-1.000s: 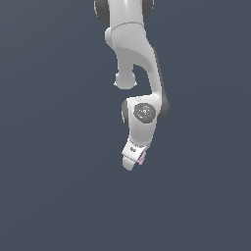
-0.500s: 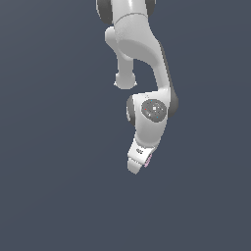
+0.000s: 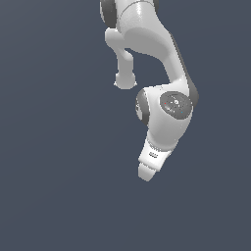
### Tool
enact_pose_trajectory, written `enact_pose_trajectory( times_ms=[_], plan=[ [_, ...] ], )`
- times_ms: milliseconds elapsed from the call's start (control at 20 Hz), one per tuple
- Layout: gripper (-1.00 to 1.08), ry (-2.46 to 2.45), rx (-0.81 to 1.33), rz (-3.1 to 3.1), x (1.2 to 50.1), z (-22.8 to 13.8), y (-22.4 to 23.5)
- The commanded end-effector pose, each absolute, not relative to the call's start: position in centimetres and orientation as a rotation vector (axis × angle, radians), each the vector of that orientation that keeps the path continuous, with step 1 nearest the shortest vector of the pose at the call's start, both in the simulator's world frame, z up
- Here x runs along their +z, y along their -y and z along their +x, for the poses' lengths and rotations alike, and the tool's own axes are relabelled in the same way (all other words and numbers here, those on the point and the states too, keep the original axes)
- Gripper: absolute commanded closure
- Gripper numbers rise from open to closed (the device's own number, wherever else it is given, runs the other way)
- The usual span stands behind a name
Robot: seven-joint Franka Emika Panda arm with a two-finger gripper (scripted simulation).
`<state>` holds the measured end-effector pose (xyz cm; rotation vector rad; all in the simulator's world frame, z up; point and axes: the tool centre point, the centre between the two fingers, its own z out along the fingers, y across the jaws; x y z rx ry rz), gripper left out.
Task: Pick up the object and move it to a goal position.
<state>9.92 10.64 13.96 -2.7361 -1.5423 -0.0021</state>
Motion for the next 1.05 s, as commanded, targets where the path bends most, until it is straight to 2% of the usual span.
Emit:
enact_pose_trajectory(
  times_ms=[0,450,1000],
  plan=[
    [1.08,1.542,-0.001,-2.736,15.2,10.8,-11.3],
    [1.08,1.542,0.000,-2.737,18.0,13.0,-12.9],
    [1.08,1.542,0.000,-2.737,18.8,13.8,-13.4]
  ],
)
